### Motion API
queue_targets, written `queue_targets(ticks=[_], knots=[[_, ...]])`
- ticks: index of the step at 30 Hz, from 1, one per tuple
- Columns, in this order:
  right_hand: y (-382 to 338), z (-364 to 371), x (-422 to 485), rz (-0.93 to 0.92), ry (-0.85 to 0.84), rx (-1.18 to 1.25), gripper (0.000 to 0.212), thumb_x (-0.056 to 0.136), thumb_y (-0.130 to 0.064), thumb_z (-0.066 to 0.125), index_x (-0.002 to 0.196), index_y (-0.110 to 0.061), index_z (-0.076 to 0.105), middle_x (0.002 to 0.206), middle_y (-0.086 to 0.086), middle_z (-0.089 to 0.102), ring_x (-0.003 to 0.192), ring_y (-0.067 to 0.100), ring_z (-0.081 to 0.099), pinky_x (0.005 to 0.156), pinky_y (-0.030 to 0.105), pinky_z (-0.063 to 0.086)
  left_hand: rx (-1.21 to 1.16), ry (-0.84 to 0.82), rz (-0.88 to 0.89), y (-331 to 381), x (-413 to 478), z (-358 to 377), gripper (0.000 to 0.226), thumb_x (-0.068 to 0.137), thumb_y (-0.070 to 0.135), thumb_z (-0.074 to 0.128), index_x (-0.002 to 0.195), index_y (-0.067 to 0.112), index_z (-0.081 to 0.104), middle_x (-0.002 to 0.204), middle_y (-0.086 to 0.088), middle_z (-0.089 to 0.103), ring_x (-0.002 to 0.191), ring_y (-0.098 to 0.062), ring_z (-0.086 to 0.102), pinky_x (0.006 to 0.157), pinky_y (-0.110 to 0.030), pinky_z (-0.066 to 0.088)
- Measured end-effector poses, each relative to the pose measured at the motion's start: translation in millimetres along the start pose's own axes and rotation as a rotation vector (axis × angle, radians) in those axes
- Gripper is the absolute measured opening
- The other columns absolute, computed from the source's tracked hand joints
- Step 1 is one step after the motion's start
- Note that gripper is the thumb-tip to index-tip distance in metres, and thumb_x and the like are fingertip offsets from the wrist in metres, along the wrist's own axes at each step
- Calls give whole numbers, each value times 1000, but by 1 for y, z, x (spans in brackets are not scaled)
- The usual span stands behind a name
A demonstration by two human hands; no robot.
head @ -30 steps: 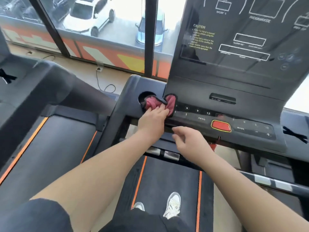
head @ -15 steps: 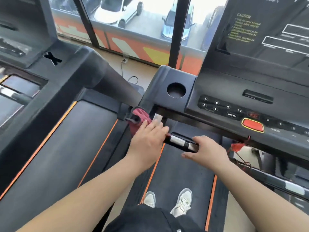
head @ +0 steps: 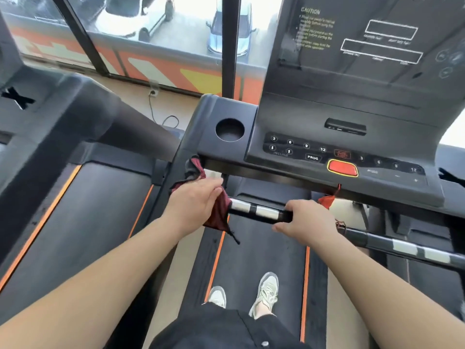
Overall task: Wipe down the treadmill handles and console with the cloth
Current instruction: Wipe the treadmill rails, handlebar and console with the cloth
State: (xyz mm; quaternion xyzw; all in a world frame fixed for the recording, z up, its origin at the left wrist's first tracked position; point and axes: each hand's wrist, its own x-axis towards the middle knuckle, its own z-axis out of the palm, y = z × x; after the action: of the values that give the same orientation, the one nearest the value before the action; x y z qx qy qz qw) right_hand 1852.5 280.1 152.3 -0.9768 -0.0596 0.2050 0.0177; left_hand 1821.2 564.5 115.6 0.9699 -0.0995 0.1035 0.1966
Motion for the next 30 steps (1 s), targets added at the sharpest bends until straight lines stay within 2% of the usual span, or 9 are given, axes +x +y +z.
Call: queue_targets(ticks=[4,7,10,15,20,23,26,28,30], knots=[[2,3,5,-6,5,-5,50,62,-72,73,86,-30,62,89,-10,68,88,19,66,69,30,52,63,-103,114,27,6,6,52,104,40,34,136,8,62,142,-13,61,134,-33,53,115,-47,39],[3,4,7,-16,9,-13,53,61,-74,73,90,-30,64,91,-10,68,90,20,66,73,31,52,343,-433,-93,28,2,7,82,95,56,5,154,9,35,152,-23,44,142,-40,38,120,-51,26],[4,5,10,-22,13,-20,53,60,-74,73,90,-30,65,90,-9,68,89,20,67,73,32,53,436,-484,-253,40,7,14,84,95,60,2,154,10,32,143,-17,54,134,-37,45,120,-51,22],[6,6,13,-22,2,-30,48,60,-71,73,82,-28,68,78,-8,68,80,21,67,63,28,49,297,-345,-234,93,16,45,50,99,55,23,120,24,57,114,-7,66,105,-33,56,109,-52,28],[5,3,12,-25,-7,-35,43,63,-66,73,87,-30,71,81,-9,68,82,20,67,60,26,45,37,-195,203,81,0,56,46,100,39,40,142,25,54,130,-1,62,109,-27,57,108,-43,37],[4,2,13,-28,-27,-22,50,59,-71,76,83,-28,69,81,-8,67,82,21,65,59,27,41,151,-126,140,20,-3,30,38,101,27,39,133,19,59,111,-2,67,92,-27,57,90,-37,41],[4,1,14,-23,-35,-15,51,58,-71,77,81,-27,68,79,-9,67,82,21,65,58,27,41,282,-102,-33,11,-2,16,24,99,23,39,101,14,61,86,-6,63,77,-32,55,81,-43,41],[3,0,13,-15,-43,-12,50,58,-70,78,81,-27,69,79,-9,67,83,21,66,59,27,43,291,-106,-136,44,4,32,18,98,27,40,93,17,55,86,-5,61,78,-32,55,85,-46,39],[2,1,10,-2,-32,13,47,58,-68,77,83,-28,71,79,-8,68,82,21,67,59,27,44,209,-161,-79,83,3,54,28,97,33,38,108,17,59,103,-6,65,94,-32,57,98,-47,37]])
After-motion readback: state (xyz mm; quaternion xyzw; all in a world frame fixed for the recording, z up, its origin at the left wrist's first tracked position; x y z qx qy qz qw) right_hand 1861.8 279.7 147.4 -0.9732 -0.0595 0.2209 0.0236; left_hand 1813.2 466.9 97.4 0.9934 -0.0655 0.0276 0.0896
